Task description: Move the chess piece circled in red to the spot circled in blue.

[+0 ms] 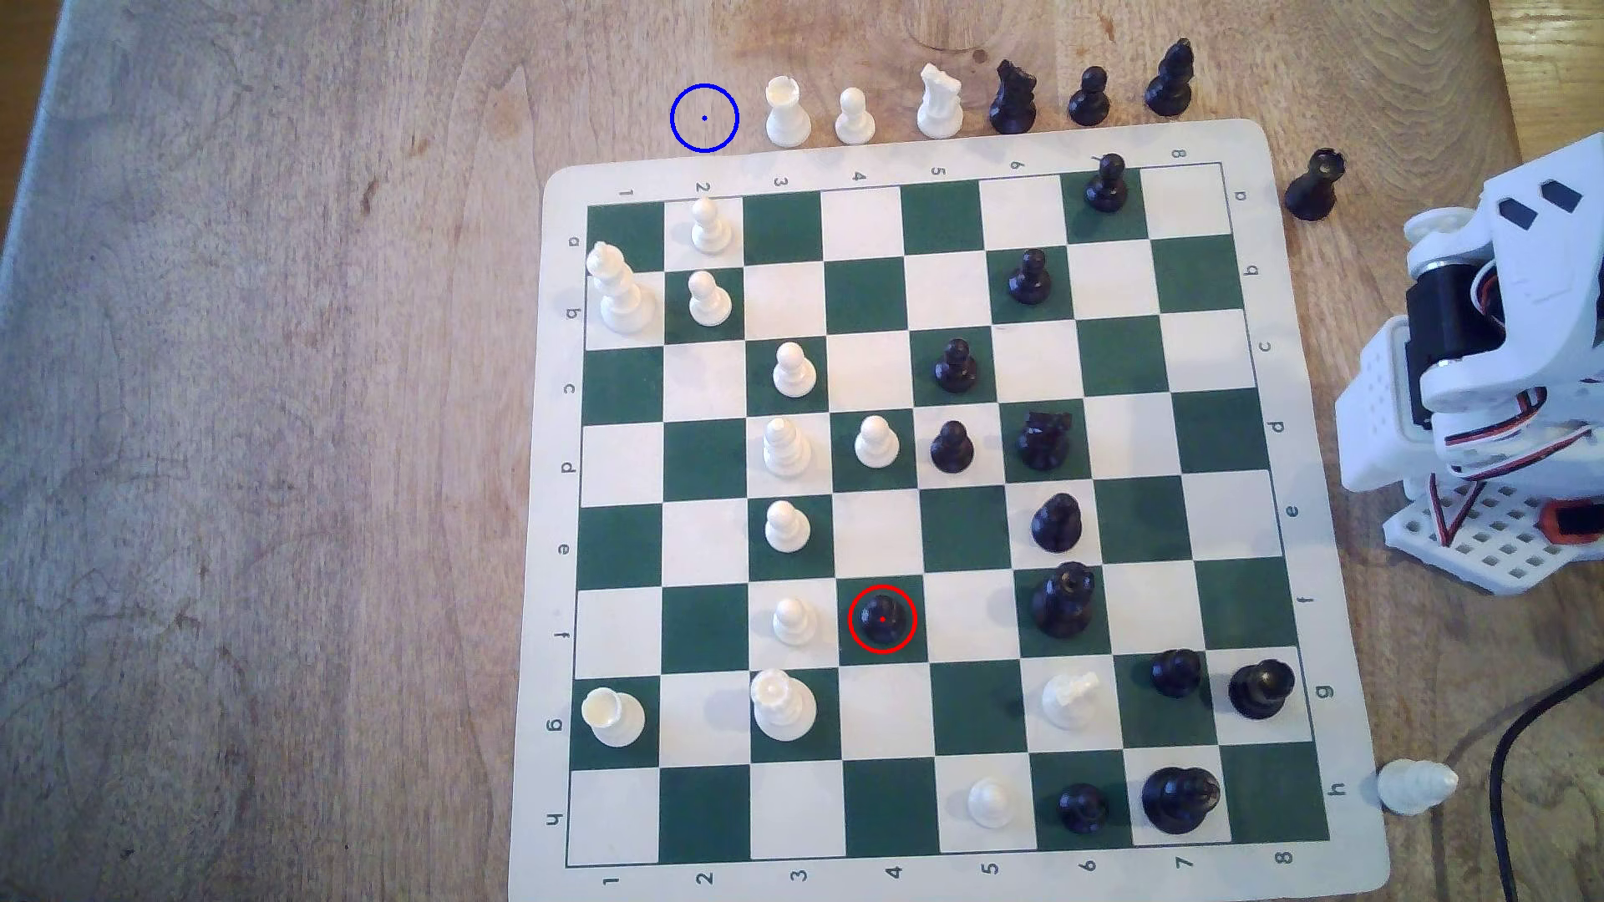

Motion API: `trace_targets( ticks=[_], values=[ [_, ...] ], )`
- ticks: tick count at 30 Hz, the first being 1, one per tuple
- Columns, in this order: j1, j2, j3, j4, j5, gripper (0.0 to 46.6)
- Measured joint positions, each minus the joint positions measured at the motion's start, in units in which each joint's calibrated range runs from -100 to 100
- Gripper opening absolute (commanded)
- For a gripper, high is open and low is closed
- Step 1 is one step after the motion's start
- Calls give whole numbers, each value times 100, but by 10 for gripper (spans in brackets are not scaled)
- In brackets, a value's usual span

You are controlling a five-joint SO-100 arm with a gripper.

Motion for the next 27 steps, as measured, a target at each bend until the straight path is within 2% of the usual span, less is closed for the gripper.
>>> trace_targets(
  ticks=[5, 10, 16, 22, 27],
  values=[
    [0, 0, 0, 382, 0, 12],
    [0, 0, 0, 1984, 0, 11],
    [59, 0, -90, 5028, 0, 11],
    [177, 101, -1121, 9068, -29, 11],
    [118, 897, -2033, 10661, -29, 18]
  ],
)
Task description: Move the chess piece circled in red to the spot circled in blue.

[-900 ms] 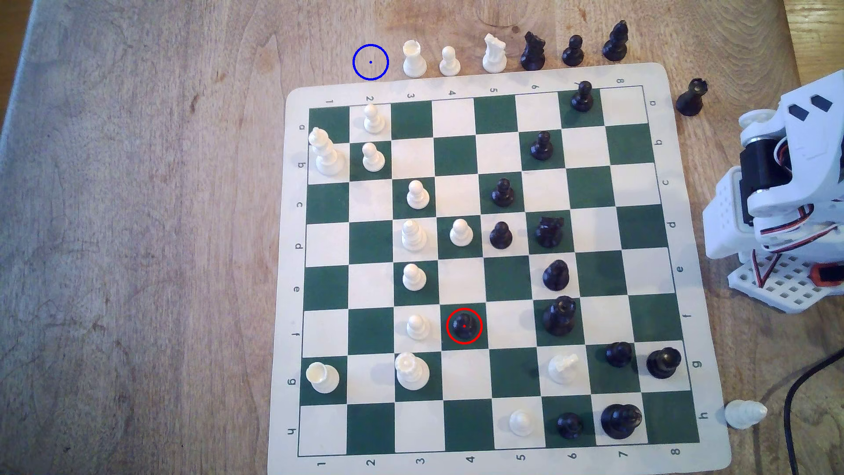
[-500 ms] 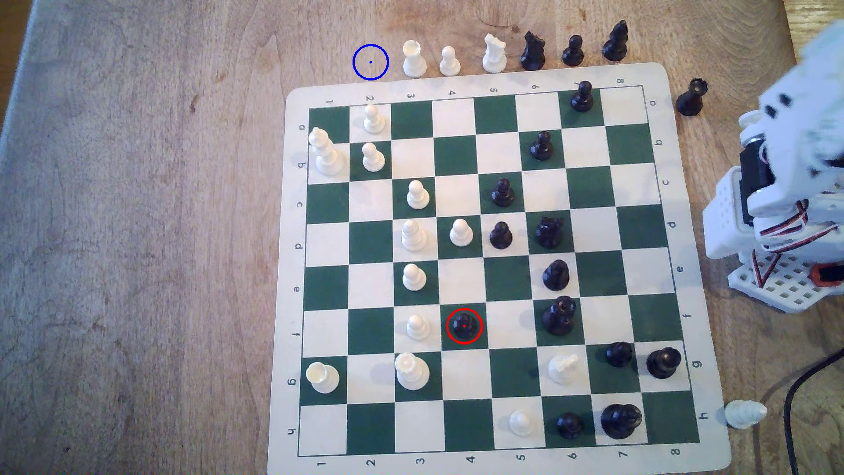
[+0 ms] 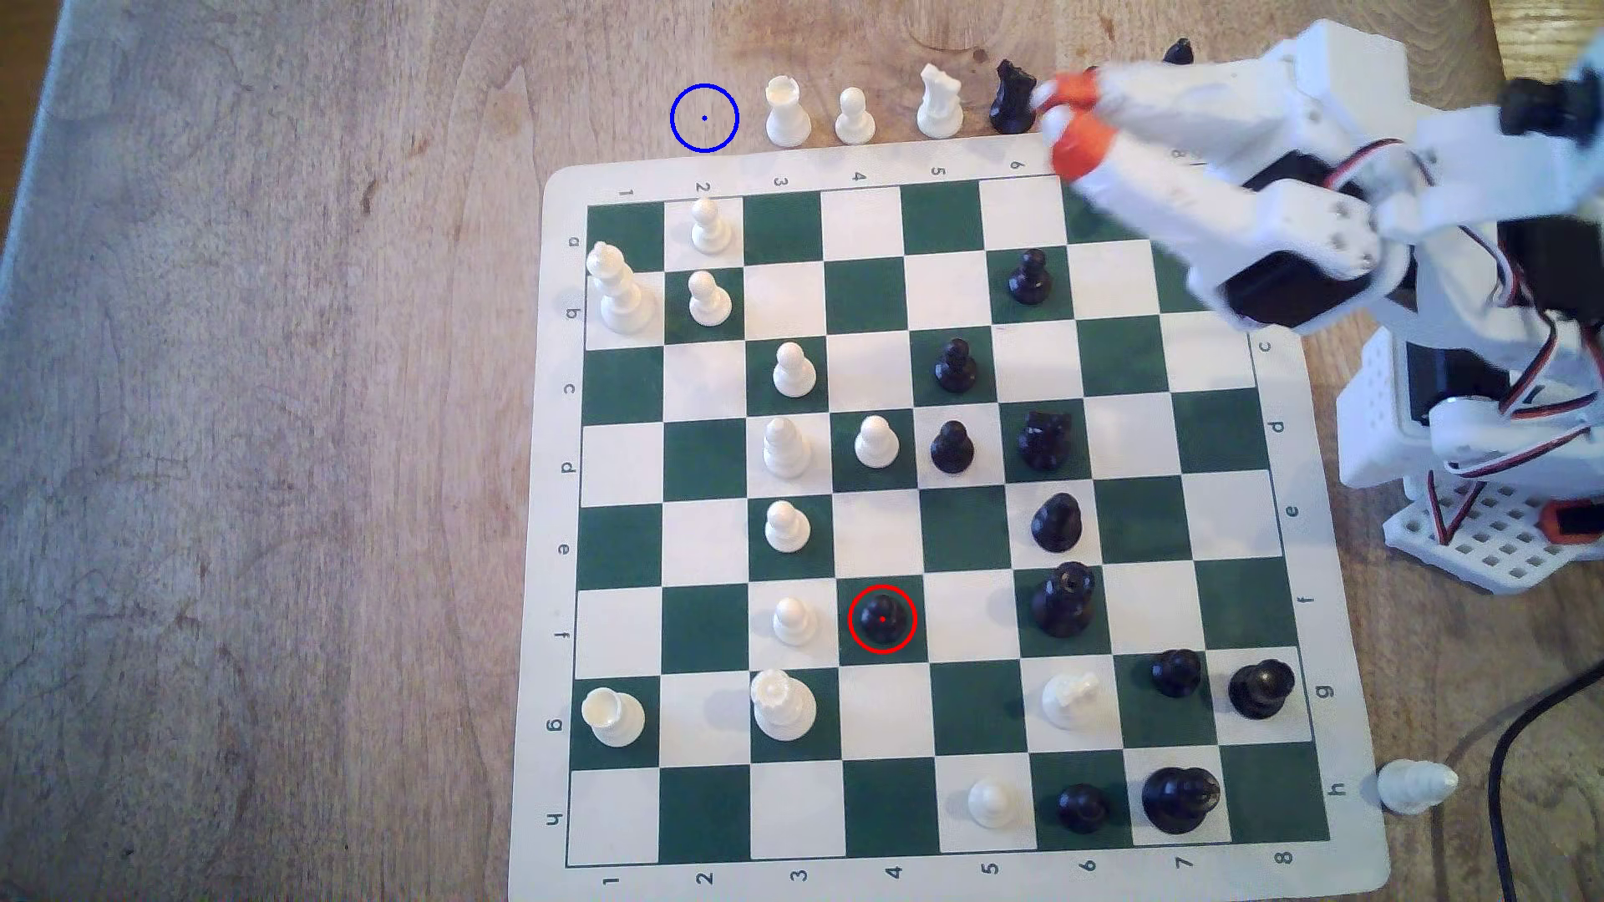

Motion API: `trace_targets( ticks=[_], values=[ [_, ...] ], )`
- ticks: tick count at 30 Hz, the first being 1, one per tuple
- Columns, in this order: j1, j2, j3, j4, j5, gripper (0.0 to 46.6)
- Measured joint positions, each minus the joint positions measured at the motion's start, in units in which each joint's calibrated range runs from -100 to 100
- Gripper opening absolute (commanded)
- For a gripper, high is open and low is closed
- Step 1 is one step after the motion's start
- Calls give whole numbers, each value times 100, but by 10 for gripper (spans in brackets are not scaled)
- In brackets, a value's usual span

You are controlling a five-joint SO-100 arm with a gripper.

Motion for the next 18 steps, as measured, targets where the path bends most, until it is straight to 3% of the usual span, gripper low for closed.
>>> trace_targets(
  ticks=[7, 18],
  values=[
    [-280, 1190, -542, 1633, -15, 119],
    [-1032, 3134, -1301, 3068, 49, 154]
  ],
)
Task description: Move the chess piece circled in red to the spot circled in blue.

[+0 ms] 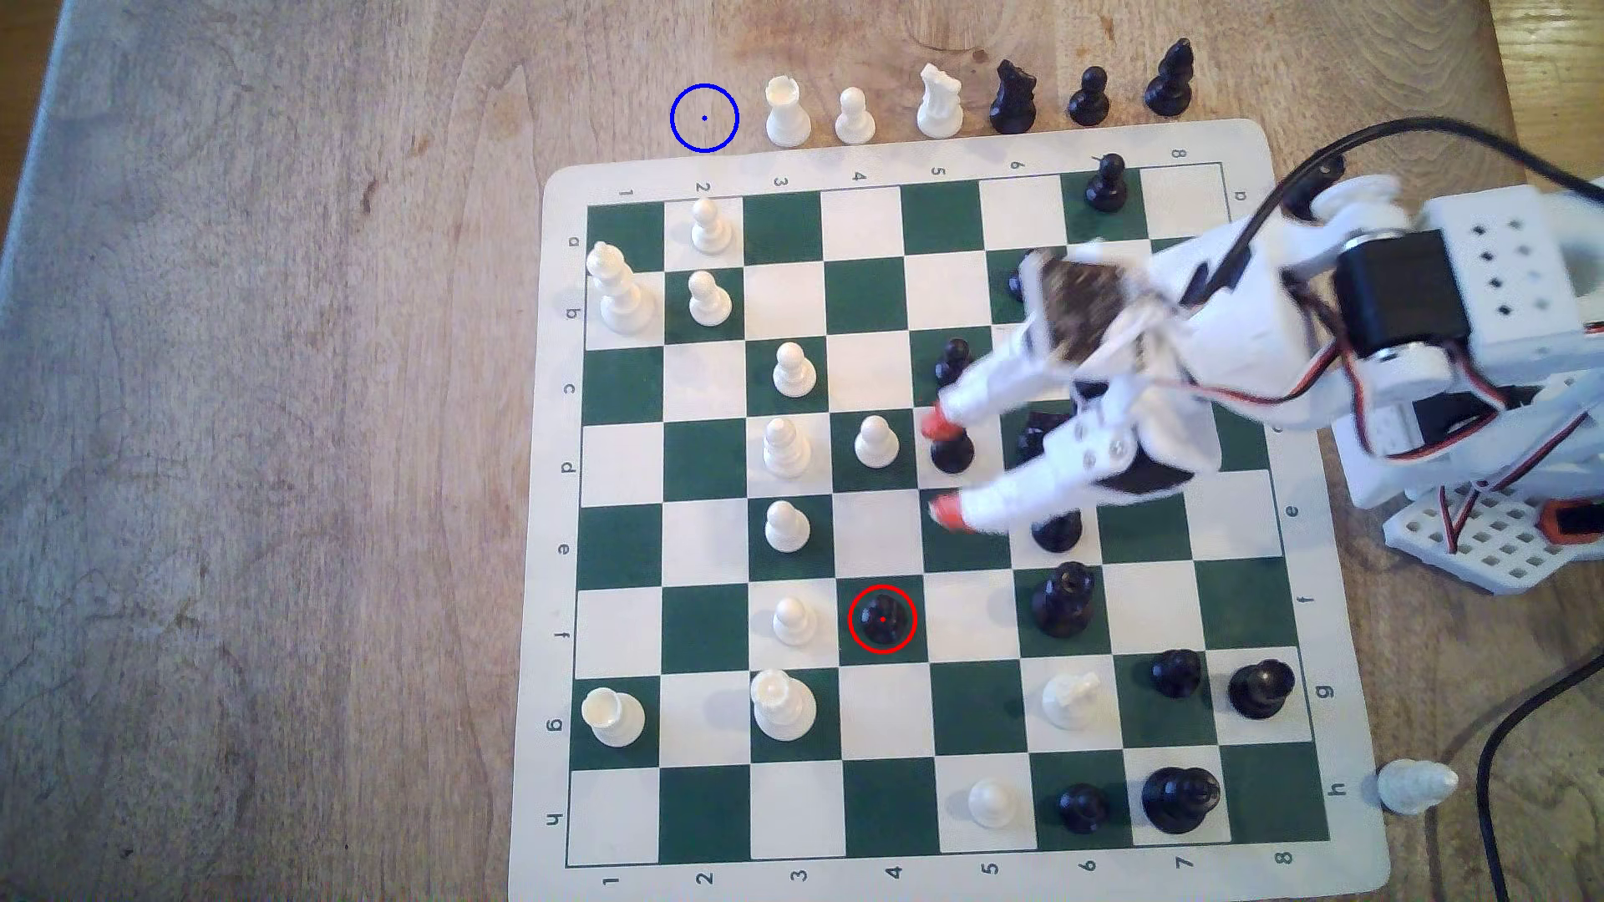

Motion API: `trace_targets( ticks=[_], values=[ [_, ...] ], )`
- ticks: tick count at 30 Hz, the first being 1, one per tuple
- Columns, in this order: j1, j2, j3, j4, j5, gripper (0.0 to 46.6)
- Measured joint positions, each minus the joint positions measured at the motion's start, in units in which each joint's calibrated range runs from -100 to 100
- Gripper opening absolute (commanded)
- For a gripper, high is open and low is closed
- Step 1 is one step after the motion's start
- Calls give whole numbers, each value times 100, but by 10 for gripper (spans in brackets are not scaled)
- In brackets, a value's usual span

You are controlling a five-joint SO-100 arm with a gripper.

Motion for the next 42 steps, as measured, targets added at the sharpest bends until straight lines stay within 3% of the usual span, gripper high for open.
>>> trace_targets(
  ticks=[14, 21, 42],
  values=[
    [-435, 2003, -208, -462, 161, 157],
    [-597, 2882, -895, -853, 244, 102],
    [-642, 4298, -1392, -1371, 234, 116]
  ],
)
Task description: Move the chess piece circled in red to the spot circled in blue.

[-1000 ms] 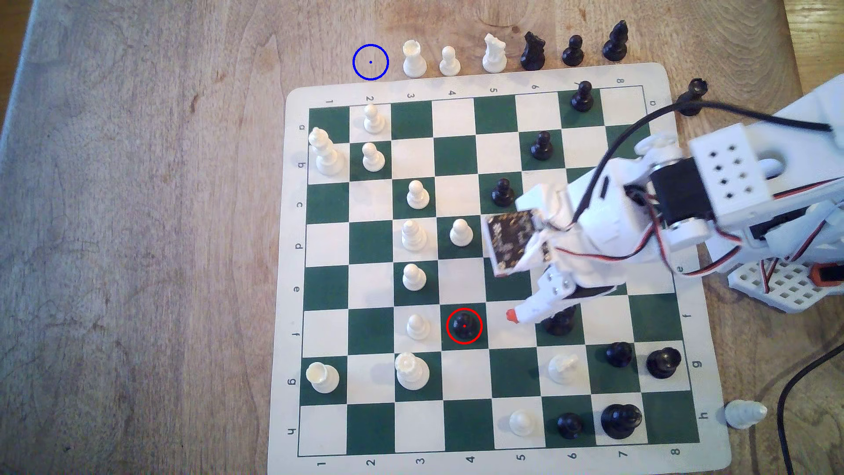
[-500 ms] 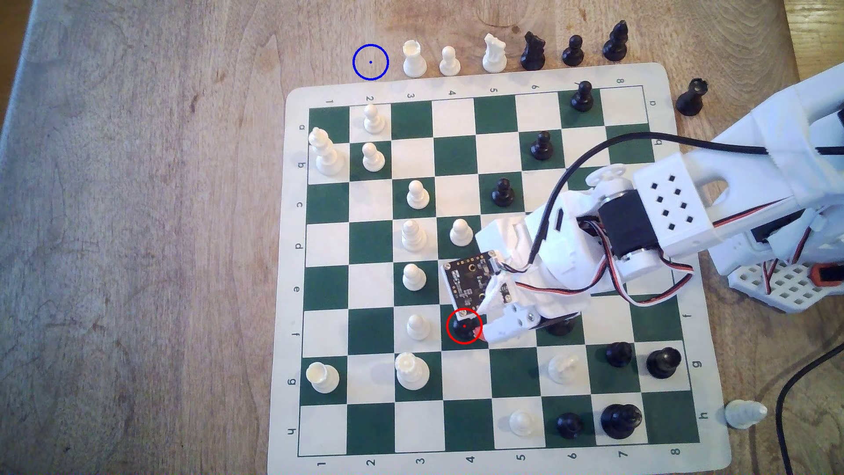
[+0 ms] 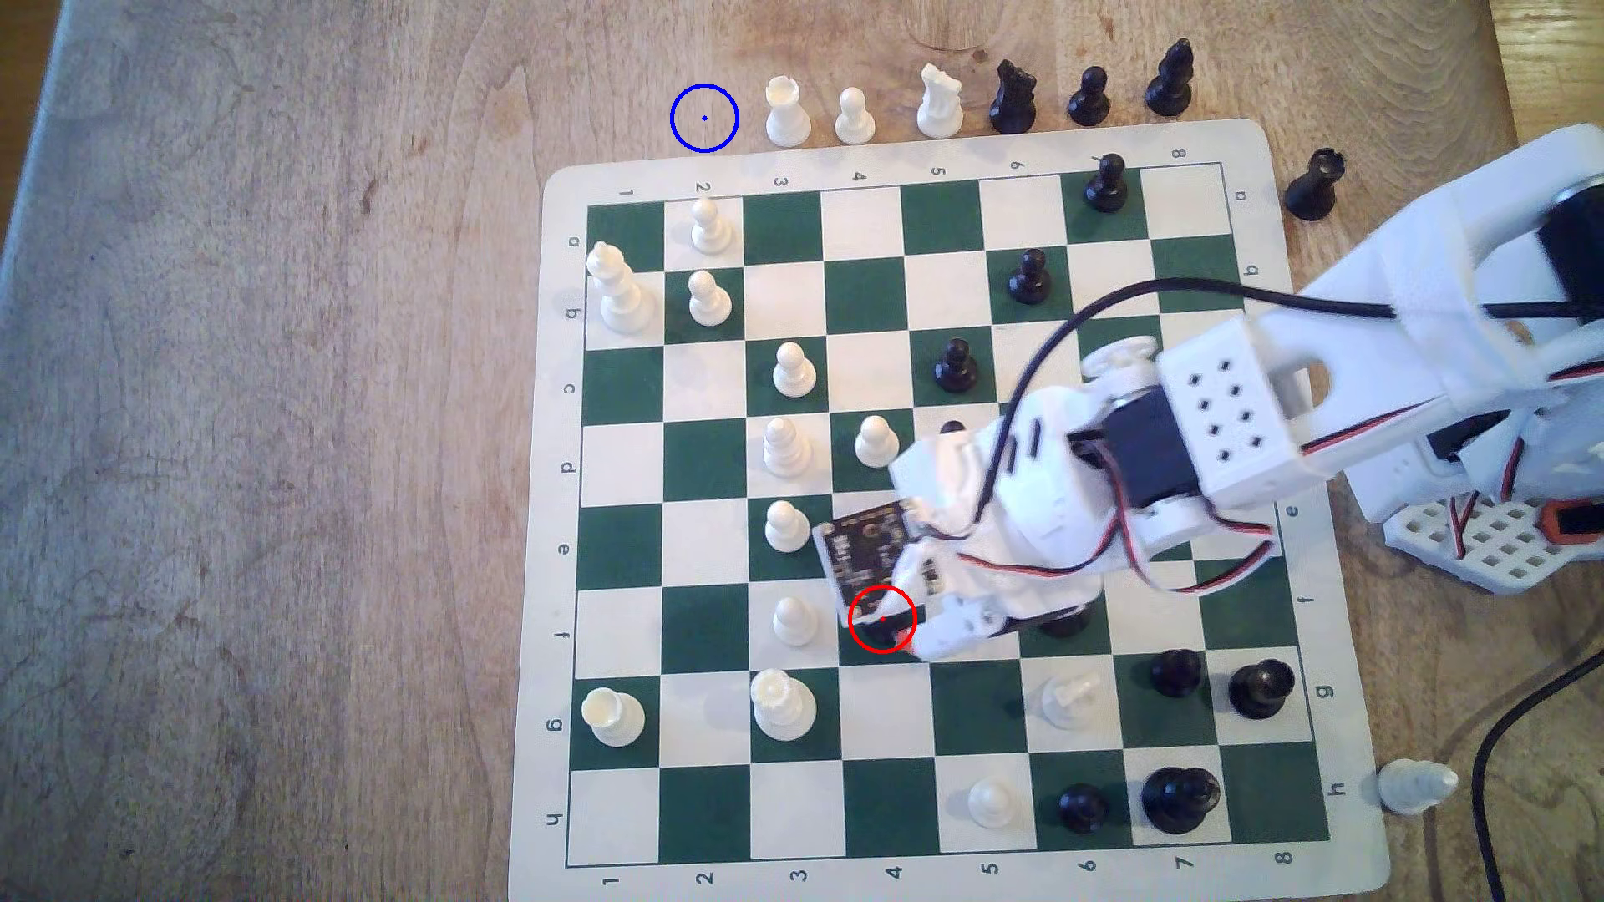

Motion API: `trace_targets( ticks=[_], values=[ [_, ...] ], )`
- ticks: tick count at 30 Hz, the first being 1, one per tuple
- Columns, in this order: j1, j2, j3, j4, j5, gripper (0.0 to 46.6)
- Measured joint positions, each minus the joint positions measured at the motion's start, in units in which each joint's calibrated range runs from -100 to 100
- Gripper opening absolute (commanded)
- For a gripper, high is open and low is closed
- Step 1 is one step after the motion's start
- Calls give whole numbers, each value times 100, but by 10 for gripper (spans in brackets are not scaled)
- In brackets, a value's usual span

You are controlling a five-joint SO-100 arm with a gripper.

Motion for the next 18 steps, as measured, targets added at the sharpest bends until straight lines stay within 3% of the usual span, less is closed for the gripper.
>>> trace_targets(
  ticks=[18],
  values=[
    [0, 218, -217, -167, -15, 84]
  ],
)
